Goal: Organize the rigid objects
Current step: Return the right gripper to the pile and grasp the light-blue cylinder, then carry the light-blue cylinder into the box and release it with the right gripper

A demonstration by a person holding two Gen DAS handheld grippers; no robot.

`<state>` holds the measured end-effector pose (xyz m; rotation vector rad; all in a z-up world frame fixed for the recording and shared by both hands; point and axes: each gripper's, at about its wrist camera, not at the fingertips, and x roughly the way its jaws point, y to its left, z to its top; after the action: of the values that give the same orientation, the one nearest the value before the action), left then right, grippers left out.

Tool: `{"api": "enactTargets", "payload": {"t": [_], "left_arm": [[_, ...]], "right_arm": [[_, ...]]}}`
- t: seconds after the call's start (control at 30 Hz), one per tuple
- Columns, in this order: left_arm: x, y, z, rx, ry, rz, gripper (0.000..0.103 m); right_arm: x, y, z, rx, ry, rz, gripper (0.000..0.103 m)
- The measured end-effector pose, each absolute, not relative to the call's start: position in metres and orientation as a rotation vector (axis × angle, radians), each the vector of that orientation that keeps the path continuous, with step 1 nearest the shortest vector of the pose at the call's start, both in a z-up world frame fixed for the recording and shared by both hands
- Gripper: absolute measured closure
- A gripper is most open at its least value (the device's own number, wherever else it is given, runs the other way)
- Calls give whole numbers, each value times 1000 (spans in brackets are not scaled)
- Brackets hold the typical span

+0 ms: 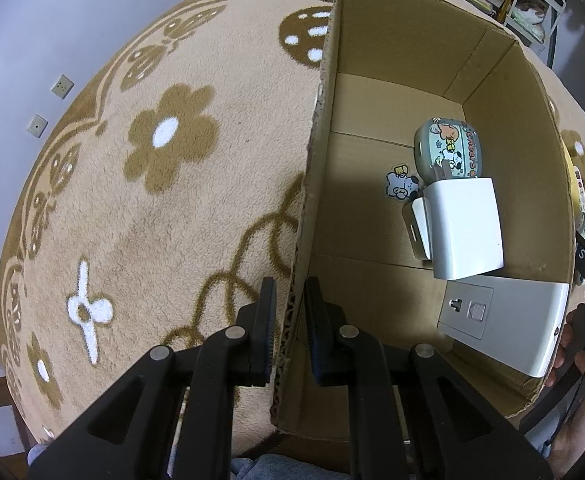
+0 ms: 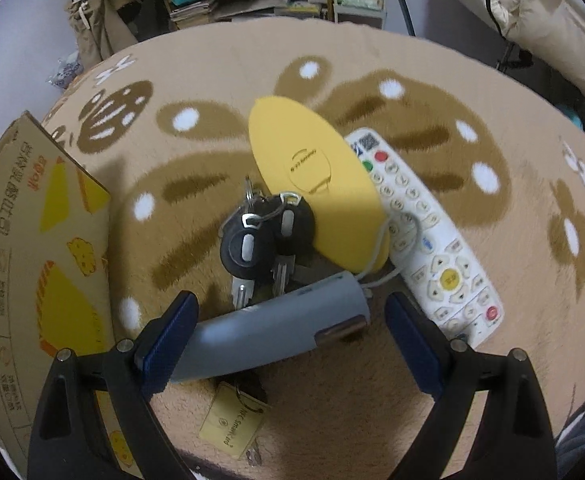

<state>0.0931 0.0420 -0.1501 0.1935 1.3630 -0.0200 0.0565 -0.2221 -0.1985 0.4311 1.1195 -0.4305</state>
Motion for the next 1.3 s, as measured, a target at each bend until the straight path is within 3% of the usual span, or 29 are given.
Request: {"api": "enactTargets", "payload": {"t": [0.33,0.4,0.6,0.8,1.3], "left_arm": [[94,42,-149,197,1362,-19,88],[93,42,-149,196,1362,-19,88],[93,42,-149,197,1362,-19,88],[94,42,-149,195,1363,-18,88],[93,42,-149,188,1360,-22,91]], "right_arm": [[56,-210,-207,366,1187,-482,4],[54,-205,-208,328,1208,-521,18],[50,-196,-206,333,1209,-505,43],[43,-218,-196,568,1164,-318,70],[39,-211,-123,473,943,-191,74]]}}
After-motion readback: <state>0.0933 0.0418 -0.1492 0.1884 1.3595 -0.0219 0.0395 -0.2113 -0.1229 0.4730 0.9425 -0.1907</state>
